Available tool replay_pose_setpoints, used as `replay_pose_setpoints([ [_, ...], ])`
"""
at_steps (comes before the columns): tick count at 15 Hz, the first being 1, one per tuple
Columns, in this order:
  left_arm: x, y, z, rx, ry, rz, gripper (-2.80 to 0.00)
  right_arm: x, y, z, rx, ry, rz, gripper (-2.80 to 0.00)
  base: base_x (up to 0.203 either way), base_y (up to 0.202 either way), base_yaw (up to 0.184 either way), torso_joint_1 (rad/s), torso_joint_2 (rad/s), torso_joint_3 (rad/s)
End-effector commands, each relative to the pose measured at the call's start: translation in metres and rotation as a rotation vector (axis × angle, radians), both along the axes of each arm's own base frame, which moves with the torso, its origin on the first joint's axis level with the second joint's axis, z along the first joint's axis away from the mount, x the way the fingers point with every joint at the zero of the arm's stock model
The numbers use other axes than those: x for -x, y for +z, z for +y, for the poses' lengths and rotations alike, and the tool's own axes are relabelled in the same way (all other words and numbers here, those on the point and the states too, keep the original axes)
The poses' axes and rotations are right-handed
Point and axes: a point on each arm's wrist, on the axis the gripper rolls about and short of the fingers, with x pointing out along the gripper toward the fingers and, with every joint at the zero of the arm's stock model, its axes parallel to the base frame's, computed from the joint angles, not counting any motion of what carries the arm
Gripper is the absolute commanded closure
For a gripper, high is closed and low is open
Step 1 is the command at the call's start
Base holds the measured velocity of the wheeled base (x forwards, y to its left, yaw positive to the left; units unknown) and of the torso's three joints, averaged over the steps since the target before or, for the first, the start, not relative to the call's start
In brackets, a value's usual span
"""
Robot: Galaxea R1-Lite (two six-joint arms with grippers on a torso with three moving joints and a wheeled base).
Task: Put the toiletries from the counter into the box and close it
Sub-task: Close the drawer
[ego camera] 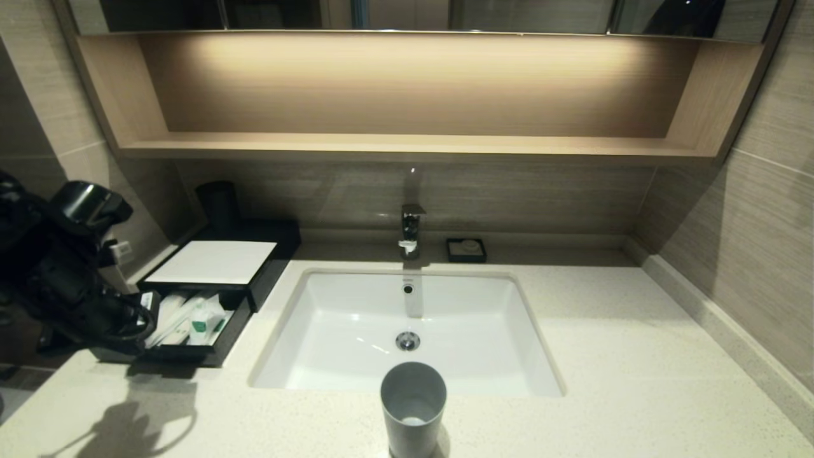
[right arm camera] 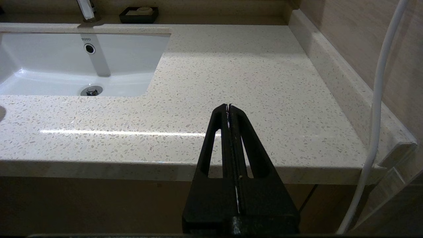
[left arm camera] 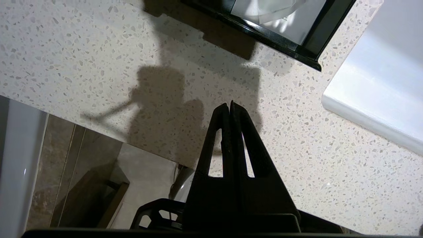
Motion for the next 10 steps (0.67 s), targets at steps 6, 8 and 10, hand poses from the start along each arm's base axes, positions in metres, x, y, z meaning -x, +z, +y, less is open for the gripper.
replay_pose_setpoints([
  [6,-0.026,-0.027,0.003,0.01,0.002,0.088,0.0,0.0,0.0,0.0,0.0,0.0,-0.001,0.0,0.0,0.0,0.0,0.0,0.0,0.0],
  [8,-0.024,-0.026,0.002,0.012,0.001,0.091,0.0,0.0,0.0,0.0,0.0,0.0,0.001,0.0,0.0,0.0,0.0,0.0,0.0,0.0],
  [10,-0.024,-0.026,0.002,0.01,0.0,0.093,0.0,0.0,0.0,0.0,0.0,0.0,0.001,0.0,0.0,0.0,0.0,0.0,0.0,0.0],
])
